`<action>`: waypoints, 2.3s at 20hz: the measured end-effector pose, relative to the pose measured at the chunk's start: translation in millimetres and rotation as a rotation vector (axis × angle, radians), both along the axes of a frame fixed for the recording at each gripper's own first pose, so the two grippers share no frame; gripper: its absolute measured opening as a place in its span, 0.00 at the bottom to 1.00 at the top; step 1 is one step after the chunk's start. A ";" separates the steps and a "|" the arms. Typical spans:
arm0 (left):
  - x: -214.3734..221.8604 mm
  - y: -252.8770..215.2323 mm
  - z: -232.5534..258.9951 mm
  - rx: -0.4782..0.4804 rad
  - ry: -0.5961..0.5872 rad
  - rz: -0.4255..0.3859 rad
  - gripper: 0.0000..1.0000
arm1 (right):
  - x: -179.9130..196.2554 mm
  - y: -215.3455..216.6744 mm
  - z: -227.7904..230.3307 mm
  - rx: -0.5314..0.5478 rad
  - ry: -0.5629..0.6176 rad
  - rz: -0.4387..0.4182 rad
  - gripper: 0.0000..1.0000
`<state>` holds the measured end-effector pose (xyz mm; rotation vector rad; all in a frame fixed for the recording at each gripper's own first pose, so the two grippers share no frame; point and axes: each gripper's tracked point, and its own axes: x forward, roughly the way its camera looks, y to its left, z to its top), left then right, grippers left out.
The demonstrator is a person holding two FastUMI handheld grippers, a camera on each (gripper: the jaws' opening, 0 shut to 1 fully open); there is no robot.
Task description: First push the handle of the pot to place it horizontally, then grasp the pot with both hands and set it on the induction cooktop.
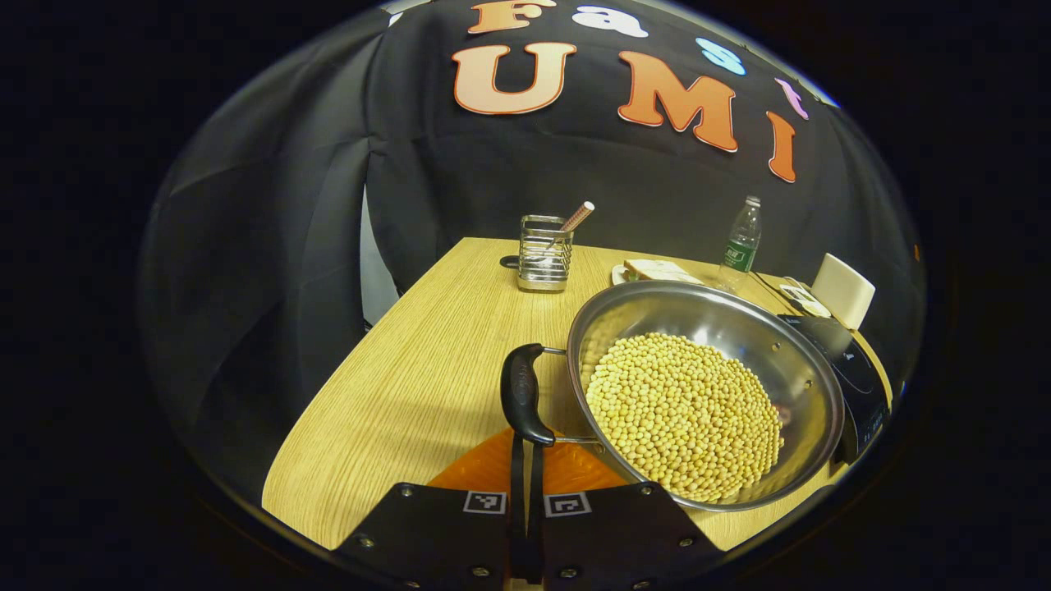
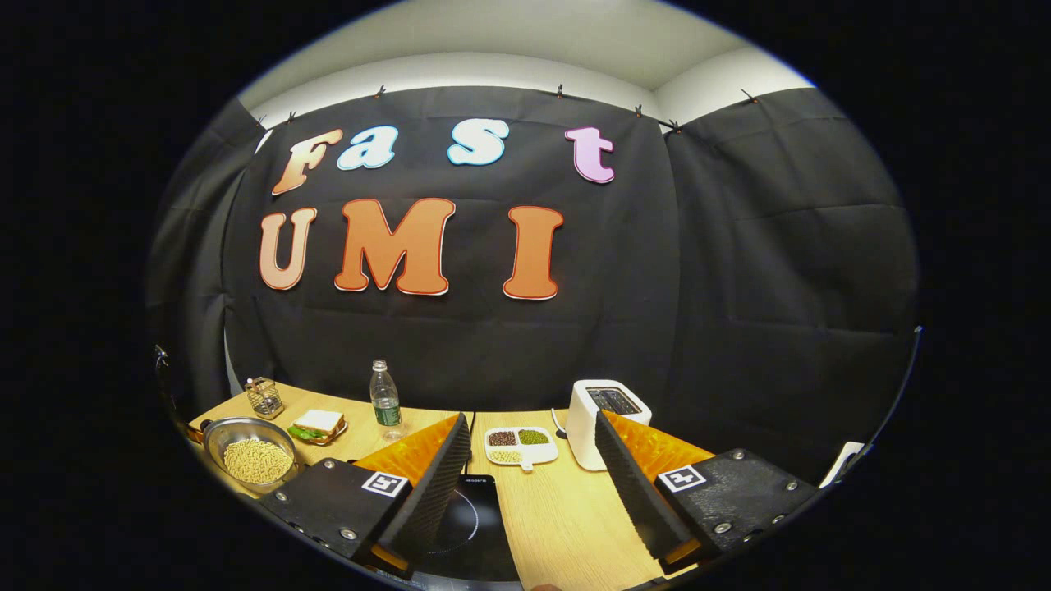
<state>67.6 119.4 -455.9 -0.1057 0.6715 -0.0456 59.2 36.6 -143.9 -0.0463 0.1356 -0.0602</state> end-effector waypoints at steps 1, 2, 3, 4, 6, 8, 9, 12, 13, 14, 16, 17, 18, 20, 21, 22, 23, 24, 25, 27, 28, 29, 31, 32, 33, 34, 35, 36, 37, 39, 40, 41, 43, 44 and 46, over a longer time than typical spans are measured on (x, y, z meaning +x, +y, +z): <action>1.2 0.4 -0.5 -0.005 0.000 0.001 0.02 | -0.3 1.6 -0.3 -0.001 -0.001 -0.001 0.95; 1.9 0.9 -1.1 -0.010 -0.001 0.002 0.02 | -0.3 4.2 0.6 -0.003 -0.003 0.000 0.95; 2.5 0.5 -0.6 -0.013 -0.002 0.001 0.02 | -1.4 6.5 0.8 -0.005 -0.004 0.000 0.95; 3.6 1.7 -0.9 -0.014 -0.003 0.000 0.02 | -2.3 9.0 0.4 -0.008 -0.005 -0.001 0.95; 3.1 3.0 -1.1 -0.018 -0.006 0.005 0.02 | -3.0 16.4 -1.3 -0.009 -0.001 -0.005 0.95; 0.7 4.1 2.4 -0.028 -0.013 0.013 0.02 | -4.2 27.9 -5.3 0.003 0.013 0.004 0.95; -1.2 4.7 5.8 -0.035 -0.018 0.016 0.02 | -5.8 36.4 -9.6 0.010 0.024 0.018 1.00; -8.2 6.6 11.8 -0.050 -0.033 0.027 0.02 | -8.5 61.6 -10.5 0.020 0.036 0.051 0.95; -12.0 7.7 14.5 -0.049 -0.033 0.027 0.02 | -9.1 69.2 -10.3 0.021 0.032 0.057 0.95; -14.1 11.8 18.7 -0.043 -0.044 0.035 0.02 | -9.6 77.4 -10.2 0.022 0.027 0.063 0.95; -14.5 17.8 35.6 -0.037 -0.094 0.048 0.02 | -10.0 95.5 -12.6 0.030 0.024 0.077 0.95; -14.6 18.4 47.5 -0.044 -0.121 0.051 0.02 | -9.4 107.1 -15.3 0.039 0.029 0.087 0.95; -13.6 20.6 55.4 -0.042 -0.146 0.055 0.02 | -8.2 120.7 -21.4 0.049 0.039 0.103 0.95; -11.7 12.9 69.0 -0.056 -0.182 0.038 0.14 | -8.4 145.3 -33.7 0.070 0.068 0.132 0.95; -10.4 7.8 73.3 -0.064 -0.196 0.027 0.21 | -8.5 160.7 -42.3 0.084 0.085 0.149 0.95; -7.7 5.0 76.0 -0.067 -0.206 0.016 0.22 | -9.0 174.8 -48.7 0.097 0.099 0.163 0.95; -5.2 2.6 79.0 -0.068 -0.216 0.009 0.24 | -9.1 188.7 -55.5 0.112 0.112 0.175 0.95; -1.9 -0.5 80.3 -0.076 -0.220 0.006 0.30 | -9.1 203.8 -61.9 0.126 0.123 0.193 0.95; 0.0 -4.2 79.0 -0.086 -0.217 0.008 0.36 | -10.3 218.6 -71.2 0.131 0.137 0.208 0.95; 5.3 -11.0 77.3 -0.096 -0.216 -0.007 0.68 | -7.6 243.9 -88.4 0.121 0.168 0.230 0.95; 8.8 -9.8 75.3 -0.086 -0.217 -0.002 0.68 | -6.3 254.9 -96.5 0.114 0.182 0.241 0.95; 12.3 -6.1 74.6 -0.068 -0.219 0.007 0.75 | -4.4 265.4 -106.9 0.112 0.198 0.247 0.96; 22.3 -4.8 70.9 -0.050 -0.222 0.007 0.87 | 0.6 283.5 -127.8 0.118 0.231 0.248 0.95; 25.1 -4.5 65.2 -0.045 -0.214 0.007 0.87 | 4.4 292.2 -141.0 0.118 0.259 0.247 0.95; 28.2 -2.6 58.9 -0.038 -0.197 0.008 0.87 | 6.4 299.1 -154.8 0.118 0.292 0.244 0.95; 29.6 -1.5 51.6 -0.033 -0.177 0.010 0.87 | 9.6 304.8 -166.7 0.116 0.318 0.239 0.96; 30.6 -1.5 44.2 -0.034 -0.157 0.008 0.87 | 13.6 309.6 -176.3 0.111 0.338 0.234 0.96; 32.6 -3.4 39.4 -0.041 -0.143 0.004 0.87 | 16.2 314.8 -183.8 0.105 0.353 0.232 0.96; 34.4 -4.6 35.9 -0.050 -0.137 0.004 0.87 | 18.2 320.2 -193.1 0.096 0.368 0.230 0.96; 39.7 -3.9 28.7 -0.056 -0.130 0.004 0.87 | 21.8 328.2 -210.8 0.086 0.403 0.232 0.96; 40.5 -3.2 25.1 -0.055 -0.125 0.005 0.87 | 22.8 333.4 -219.6 0.087 0.425 0.236 0.96; 41.8 -3.6 22.3 -0.058 -0.120 0.005 0.87 | 24.2 339.5 -228.2 0.093 0.447 0.240 0.96; 45.0 -5.4 15.3 -0.073 -0.107 0.006 0.87 | 28.9 346.5 -242.0 0.099 0.481 0.242 0.96; 45.4 -6.2 11.8 -0.082 -0.099 0.004 0.87 | 31.3 348.2 -247.3 0.098 0.494 0.239 0.96; 47.7 -8.8 7.9 -0.104 -0.089 0.006 0.87 | 36.1 351.3 -250.9 0.097 0.499 0.240 0.96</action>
